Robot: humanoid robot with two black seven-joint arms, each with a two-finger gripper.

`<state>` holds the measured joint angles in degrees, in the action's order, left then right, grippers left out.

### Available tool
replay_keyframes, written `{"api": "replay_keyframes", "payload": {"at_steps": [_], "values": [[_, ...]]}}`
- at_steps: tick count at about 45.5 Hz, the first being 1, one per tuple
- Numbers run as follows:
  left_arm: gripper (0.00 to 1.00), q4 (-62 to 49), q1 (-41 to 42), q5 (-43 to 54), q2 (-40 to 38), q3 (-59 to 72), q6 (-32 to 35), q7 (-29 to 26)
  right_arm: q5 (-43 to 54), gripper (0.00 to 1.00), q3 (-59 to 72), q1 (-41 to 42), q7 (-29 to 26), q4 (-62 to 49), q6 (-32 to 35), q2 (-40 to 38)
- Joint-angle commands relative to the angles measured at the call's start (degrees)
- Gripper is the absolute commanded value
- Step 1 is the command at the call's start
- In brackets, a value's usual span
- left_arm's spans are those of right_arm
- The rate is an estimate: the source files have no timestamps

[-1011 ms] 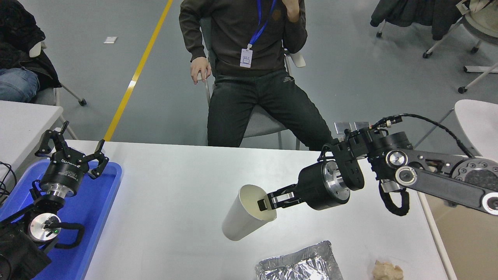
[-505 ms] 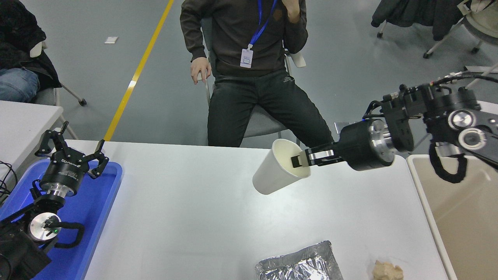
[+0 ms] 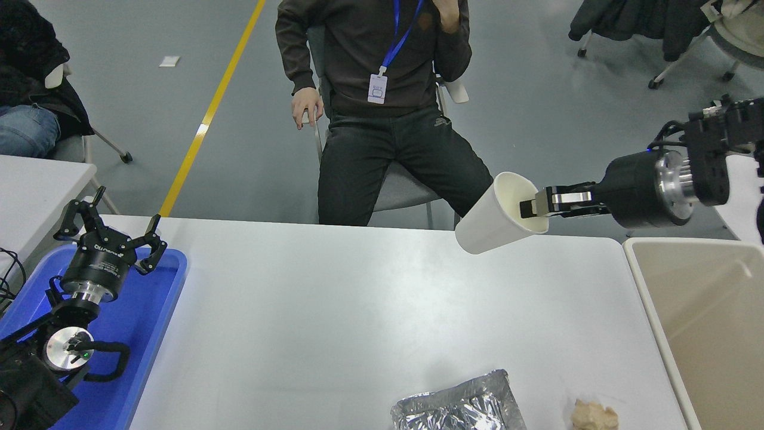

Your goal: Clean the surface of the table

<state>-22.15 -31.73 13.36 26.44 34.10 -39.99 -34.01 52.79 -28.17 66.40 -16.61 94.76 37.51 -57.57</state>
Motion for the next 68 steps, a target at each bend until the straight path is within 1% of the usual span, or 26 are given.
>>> {"api": "replay_keyframes", "payload": {"at_steps": [1,11,19,30,44,53,68], "values": [[1.0,0.0,0.0,0.0,0.0,0.0,0.0,0.0,1.9,0.0,0.6,0.0,5.4,-1.9,0.2,-4.4],[1.0,0.0,0.0,0.0,0.0,0.0,0.0,0.0,3.6,0.0,1.1,-0.1,9.2,-2.2,1.0,-8.3],[1.0,-0.1,0.0,0.0,0.0,0.0,0.0,0.0,7.1,0.0,1.5,-0.2,13.8,-5.1,2.2,-10.3],[1.0,0.0,0.0,0.0,0.0,0.0,0.0,0.0,8.6,0.0,1.5,-3.1,18.0,-7.7,1.9,-13.1],[1.0,0.0,0.0,0.0,0.0,0.0,0.0,0.0,9.3,0.0,1.6,-5.8,21.4,-13.5,1.6,-14.0],[1.0,0.0,0.0,0.0,0.0,0.0,0.0,0.0,12.1,0.0,1.6,-8.1,24.8,-19.2,1.5,-13.9],[1.0,0.0,0.0,0.0,0.0,0.0,0.0,0.0,13.6,0.0,1.6,-14.0,30.2,-30.0,-2.4,-12.6]]}}
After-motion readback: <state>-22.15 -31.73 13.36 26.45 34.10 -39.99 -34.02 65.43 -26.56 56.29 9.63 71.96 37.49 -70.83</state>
